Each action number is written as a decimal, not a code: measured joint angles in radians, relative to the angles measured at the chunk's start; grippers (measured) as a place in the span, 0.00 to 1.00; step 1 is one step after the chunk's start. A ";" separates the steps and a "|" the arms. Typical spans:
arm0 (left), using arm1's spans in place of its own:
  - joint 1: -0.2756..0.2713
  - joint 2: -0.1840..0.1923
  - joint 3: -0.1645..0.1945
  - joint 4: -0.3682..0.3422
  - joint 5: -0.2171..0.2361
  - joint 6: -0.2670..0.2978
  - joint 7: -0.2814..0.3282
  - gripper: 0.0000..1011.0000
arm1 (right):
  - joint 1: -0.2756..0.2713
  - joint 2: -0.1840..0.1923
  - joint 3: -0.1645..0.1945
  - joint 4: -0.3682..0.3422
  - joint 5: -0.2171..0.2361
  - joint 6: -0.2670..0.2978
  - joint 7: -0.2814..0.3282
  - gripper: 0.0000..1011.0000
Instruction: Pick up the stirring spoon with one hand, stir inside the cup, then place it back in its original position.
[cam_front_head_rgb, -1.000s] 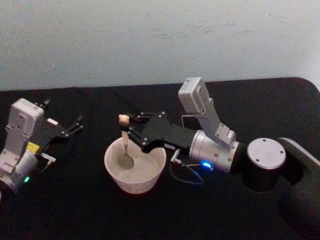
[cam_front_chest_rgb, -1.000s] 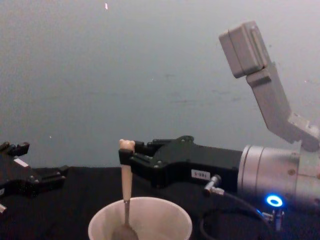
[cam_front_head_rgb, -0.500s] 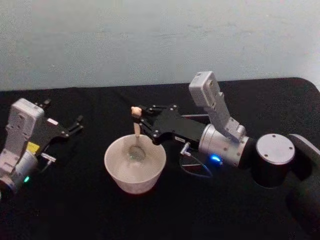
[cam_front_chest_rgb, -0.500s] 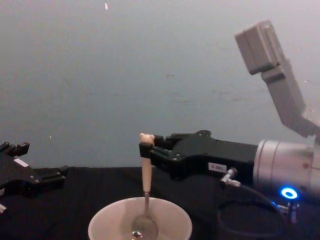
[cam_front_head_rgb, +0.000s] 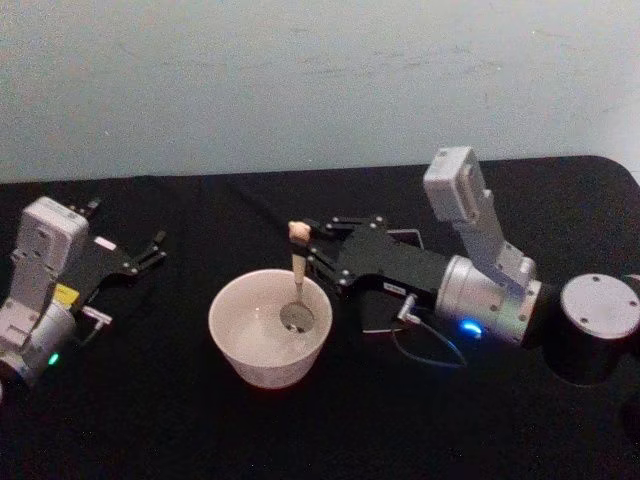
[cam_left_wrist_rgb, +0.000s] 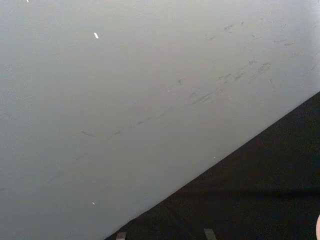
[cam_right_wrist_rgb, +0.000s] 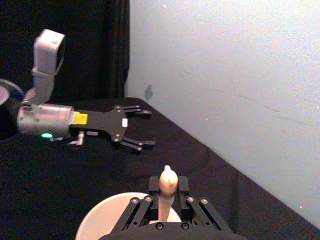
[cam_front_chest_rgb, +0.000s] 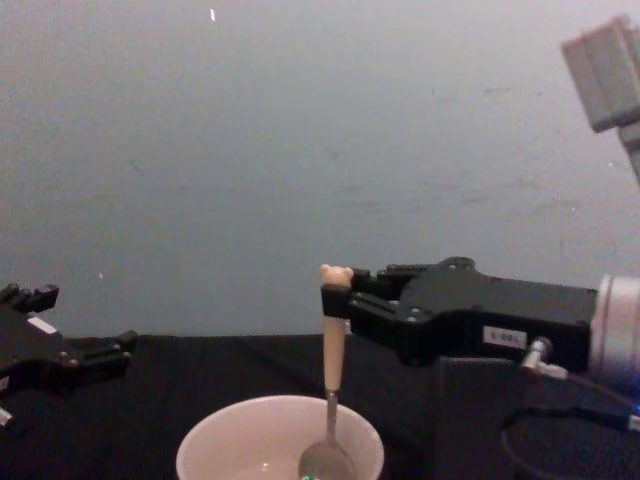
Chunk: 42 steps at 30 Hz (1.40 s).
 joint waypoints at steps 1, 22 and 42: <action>0.000 0.000 0.000 0.000 0.000 0.000 0.000 0.99 | -0.004 0.006 0.001 -0.006 0.005 0.001 0.003 0.22; 0.000 0.000 0.000 0.000 0.000 0.000 0.000 0.99 | -0.027 0.030 -0.059 -0.077 0.059 0.026 0.038 0.22; 0.000 0.000 0.000 0.000 0.000 0.000 0.000 0.99 | 0.090 -0.114 -0.077 0.104 -0.023 0.023 -0.069 0.22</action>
